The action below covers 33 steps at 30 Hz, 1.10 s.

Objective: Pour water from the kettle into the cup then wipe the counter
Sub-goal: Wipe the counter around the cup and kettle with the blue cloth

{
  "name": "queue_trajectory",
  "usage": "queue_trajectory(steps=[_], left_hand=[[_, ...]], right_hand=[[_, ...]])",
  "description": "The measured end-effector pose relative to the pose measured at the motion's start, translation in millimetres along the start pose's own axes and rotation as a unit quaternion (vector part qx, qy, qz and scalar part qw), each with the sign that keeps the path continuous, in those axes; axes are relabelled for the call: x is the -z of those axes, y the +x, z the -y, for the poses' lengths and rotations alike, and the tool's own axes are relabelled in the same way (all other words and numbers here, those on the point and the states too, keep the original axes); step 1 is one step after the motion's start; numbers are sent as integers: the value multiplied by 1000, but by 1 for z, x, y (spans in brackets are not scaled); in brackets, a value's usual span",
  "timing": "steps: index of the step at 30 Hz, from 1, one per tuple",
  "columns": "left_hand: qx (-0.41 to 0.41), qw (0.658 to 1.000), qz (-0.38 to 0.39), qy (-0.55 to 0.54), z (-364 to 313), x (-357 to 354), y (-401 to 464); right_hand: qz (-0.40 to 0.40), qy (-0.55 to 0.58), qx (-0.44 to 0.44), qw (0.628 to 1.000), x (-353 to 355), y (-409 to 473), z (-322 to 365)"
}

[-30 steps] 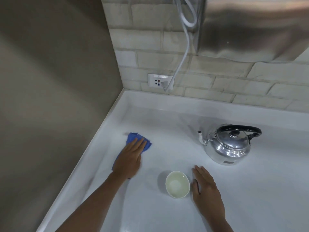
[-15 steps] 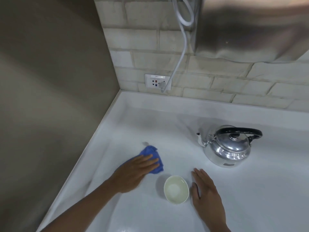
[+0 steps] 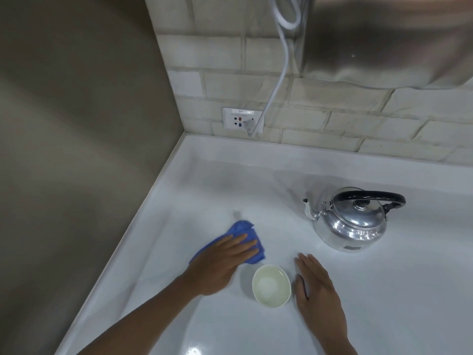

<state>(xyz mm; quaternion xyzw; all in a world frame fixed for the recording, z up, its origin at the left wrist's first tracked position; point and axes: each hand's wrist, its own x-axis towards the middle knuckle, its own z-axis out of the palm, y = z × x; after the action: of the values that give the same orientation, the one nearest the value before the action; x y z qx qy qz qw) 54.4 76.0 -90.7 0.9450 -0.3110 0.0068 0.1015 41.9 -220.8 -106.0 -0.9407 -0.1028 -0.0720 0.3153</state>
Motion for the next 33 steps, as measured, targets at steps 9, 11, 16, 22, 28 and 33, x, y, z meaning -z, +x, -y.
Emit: queue_trajectory(steps=[9, 11, 16, 22, 28, 33], left_hand=[[44, 998, -41, 13, 7, -2, -56], [98, 993, -49, 35, 6, -3, -36], [296, 953, -69, 4, -1, -2, 33], [108, 994, -12, 25, -1, -5, 77], [-72, 997, 6, 38, 51, 11, 20], [145, 989, -28, 30, 46, 2, 73]], right_hand=[[-6, 8, 2, 1000, -1, -1, 2], [-6, 7, 0, 1000, 0, 0, 2], [-1, 6, -18, 1000, 0, 0, 4], [3, 9, -19, 1000, 0, 1, 3], [-10, 11, -6, 1000, 0, 1, 2], [-9, 14, -21, 1000, -1, 0, 3]])
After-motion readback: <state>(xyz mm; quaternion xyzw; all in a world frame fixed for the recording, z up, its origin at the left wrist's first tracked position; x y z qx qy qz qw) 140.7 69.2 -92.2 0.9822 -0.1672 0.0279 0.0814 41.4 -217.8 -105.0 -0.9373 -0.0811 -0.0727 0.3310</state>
